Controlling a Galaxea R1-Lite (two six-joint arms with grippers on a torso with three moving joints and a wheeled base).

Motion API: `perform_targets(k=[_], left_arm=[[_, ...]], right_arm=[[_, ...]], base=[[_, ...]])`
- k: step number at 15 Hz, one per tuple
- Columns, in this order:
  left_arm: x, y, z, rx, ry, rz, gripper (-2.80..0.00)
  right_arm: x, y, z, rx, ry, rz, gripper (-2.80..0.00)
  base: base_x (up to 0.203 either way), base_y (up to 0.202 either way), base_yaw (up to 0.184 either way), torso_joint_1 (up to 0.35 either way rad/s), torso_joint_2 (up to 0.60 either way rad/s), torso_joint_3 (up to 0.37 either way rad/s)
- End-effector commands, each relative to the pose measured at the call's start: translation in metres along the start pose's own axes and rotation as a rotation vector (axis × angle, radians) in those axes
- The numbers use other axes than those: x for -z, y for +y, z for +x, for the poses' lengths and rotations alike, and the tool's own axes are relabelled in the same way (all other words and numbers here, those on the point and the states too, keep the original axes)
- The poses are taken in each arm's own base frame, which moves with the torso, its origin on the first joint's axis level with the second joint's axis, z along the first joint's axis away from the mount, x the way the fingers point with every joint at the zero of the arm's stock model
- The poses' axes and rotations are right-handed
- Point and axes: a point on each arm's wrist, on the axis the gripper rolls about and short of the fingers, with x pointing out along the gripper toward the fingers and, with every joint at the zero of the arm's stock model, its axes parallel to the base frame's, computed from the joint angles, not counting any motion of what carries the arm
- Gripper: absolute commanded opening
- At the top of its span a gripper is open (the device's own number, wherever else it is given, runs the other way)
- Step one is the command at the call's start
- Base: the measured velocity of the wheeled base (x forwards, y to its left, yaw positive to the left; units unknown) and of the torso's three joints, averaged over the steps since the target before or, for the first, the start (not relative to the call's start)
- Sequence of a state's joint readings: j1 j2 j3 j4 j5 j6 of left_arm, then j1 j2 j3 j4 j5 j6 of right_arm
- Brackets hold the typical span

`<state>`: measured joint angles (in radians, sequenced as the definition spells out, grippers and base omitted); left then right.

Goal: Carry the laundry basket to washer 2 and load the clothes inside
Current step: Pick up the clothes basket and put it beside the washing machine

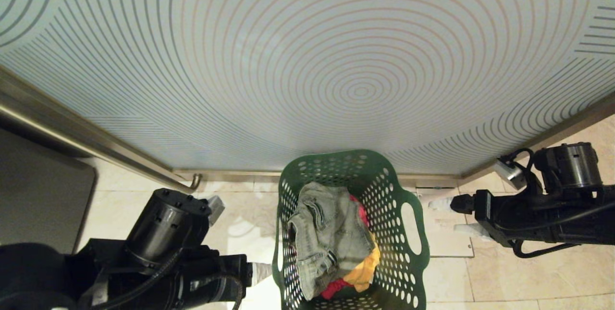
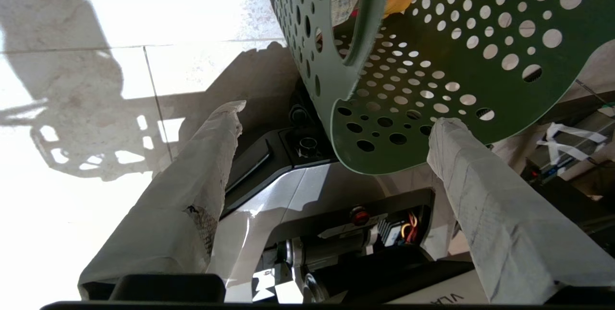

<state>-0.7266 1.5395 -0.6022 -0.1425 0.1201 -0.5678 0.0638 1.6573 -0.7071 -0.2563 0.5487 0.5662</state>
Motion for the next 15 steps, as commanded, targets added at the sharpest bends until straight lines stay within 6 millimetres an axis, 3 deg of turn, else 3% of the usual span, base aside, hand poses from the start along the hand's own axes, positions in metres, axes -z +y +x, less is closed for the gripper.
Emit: perform_targets(k=[1,8,15], left_arm=[[0.005,-0.005,0.008,-0.014,0.018,0.008,0.00],[-0.003,-0.012,0.026,-0.069,-0.054,0.000,0.00],[-0.010,-0.020,0.054,-0.091,-0.028,0.006,0.00]], right_arm=[[-0.003,-0.008,0.015,0.018,0.044,0.028,0.00],[-0.011,0.001,0.022,-0.051,0.088,-0.102,0.00],[-0.040,-0.001,0.054,-0.059,0.112,-0.151,0.00]], base=[[0.000,0.000,0.000,0.000,0.00,0.000],[0.000,0.000,0.000,0.000,0.00,0.000],[0.000,0.000,0.000,0.000,0.00,0.000]])
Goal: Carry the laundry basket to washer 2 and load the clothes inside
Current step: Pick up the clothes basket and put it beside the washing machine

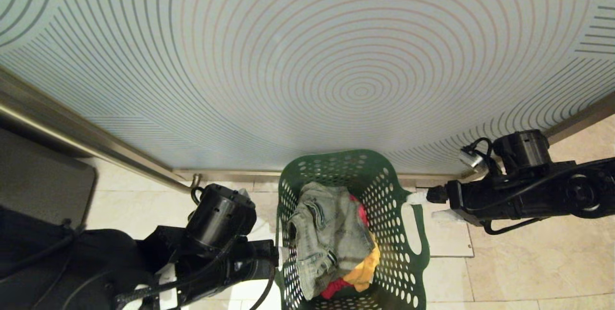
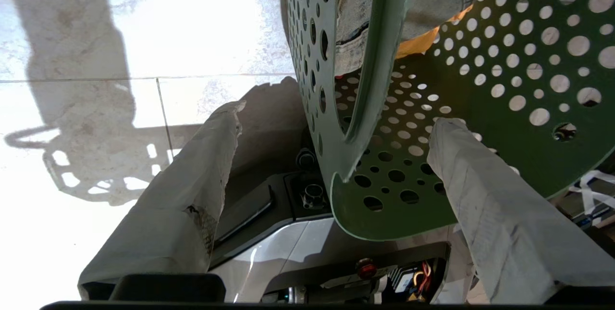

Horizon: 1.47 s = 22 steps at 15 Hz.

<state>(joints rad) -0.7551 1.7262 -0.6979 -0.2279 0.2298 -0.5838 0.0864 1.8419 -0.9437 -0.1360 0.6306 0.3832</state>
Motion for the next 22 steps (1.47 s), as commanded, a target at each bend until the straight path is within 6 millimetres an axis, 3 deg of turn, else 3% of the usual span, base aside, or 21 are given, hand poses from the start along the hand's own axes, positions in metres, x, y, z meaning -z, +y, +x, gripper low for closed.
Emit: perform_targets(k=[1,7,12,22], left_arm=[[0.002,-0.001,0.012,-0.018,0.024,-0.002,0.00],[0.008,-0.002,0.035,0.000,0.027,-0.012,0.00],[0.007,-0.003,0.037,0.047,0.041,-0.017,0.00],[0.010,-0.008,0.054,0.095,0.083,-0.051,0.00]], right_arm=[[-0.009,-0.007,0.014,-0.010,0.013,0.007,0.00],[-0.008,0.006,0.022,-0.080,0.048,-0.008,0.00],[-0.007,0.027,0.030,-0.121,0.062,-0.007,0.00],[-0.013,0.030,0.066,-0.171,0.059,0.009,0.00]], base=[[0.000,0.000,0.000,0.000,0.00,0.000],[0.000,0.000,0.000,0.000,0.00,0.000],[0.000,0.000,0.000,0.000,0.00,0.000],[0.000,0.000,0.000,0.000,0.00,0.000]])
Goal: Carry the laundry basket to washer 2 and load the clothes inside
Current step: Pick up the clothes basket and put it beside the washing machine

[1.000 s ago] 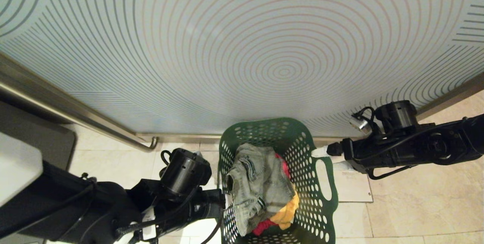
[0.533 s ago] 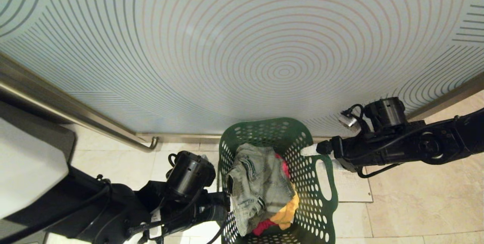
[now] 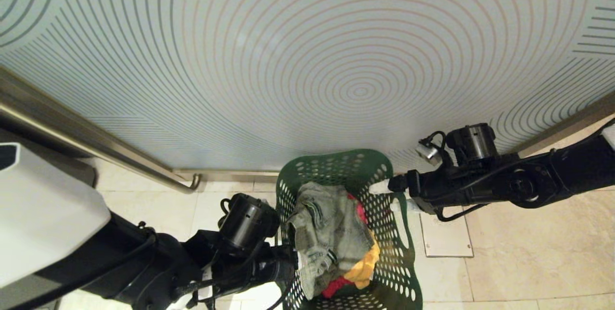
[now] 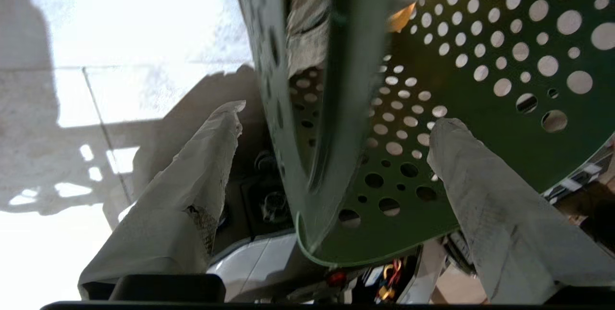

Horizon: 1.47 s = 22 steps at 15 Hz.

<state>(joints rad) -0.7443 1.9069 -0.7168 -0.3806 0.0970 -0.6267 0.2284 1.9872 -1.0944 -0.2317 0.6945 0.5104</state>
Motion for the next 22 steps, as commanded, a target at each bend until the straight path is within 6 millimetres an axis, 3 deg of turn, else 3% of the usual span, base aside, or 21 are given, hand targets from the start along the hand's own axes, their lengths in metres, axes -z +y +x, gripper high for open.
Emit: perform_targets(k=[1,6,12,22], left_arm=[[0.001,-0.002,0.008,0.007,-0.007,0.000,0.00],[-0.004,-0.008,0.005,0.031,-0.029,0.001,0.00],[-0.003,-0.012,0.000,0.059,-0.020,-0.013,0.00],[-0.002,-0.018,0.012,0.149,0.061,-0.093,0.00]], right_arm=[[0.001,0.003,0.008,-0.016,0.004,0.023,0.00],[0.003,0.018,0.007,-0.040,0.010,0.017,0.00],[0.020,0.048,0.011,-0.078,0.077,0.027,0.00],[0.035,0.016,0.034,-0.054,0.090,0.031,0.00]], base=[[0.000,0.000,0.000,0.000,0.00,0.000],[0.000,0.000,0.000,0.000,0.00,0.000],[0.000,0.000,0.000,0.000,0.00,0.000],[0.000,0.000,0.000,0.000,0.00,0.000]])
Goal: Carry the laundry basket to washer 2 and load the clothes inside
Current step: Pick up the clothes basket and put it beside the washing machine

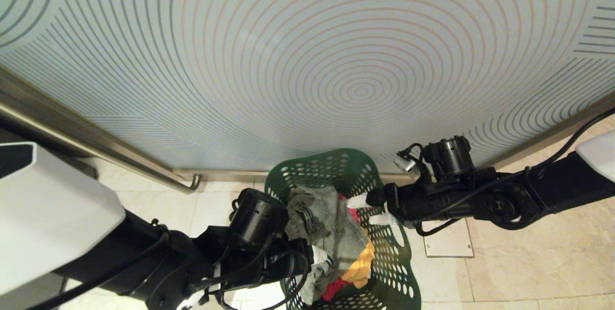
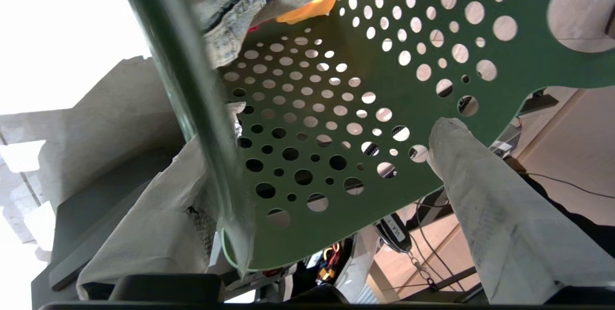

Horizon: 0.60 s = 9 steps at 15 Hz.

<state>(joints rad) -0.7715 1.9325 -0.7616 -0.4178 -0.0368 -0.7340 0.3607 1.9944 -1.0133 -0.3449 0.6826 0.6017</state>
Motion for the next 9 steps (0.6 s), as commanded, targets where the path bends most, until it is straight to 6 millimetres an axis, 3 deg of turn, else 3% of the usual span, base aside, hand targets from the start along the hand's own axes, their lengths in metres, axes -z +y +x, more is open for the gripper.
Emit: perform_targets(k=[1,5,9], left_arm=[[0.000,0.001,0.011,-0.010,0.013,-0.005,0.00],[0.003,0.004,0.030,-0.017,0.019,-0.005,0.00],[0.003,0.005,0.034,-0.006,0.005,-0.004,0.00]], right_arm=[[0.004,-0.012,0.006,0.015,0.020,0.027,0.00],[0.000,-0.019,0.015,-0.007,-0.014,0.000,0.00],[-0.001,-0.016,0.013,-0.013,-0.023,-0.007,0.00]], base=[[0.000,0.000,0.000,0.000,0.00,0.000],[0.000,0.000,0.000,0.000,0.00,0.000],[0.000,0.000,0.000,0.000,0.00,0.000]])
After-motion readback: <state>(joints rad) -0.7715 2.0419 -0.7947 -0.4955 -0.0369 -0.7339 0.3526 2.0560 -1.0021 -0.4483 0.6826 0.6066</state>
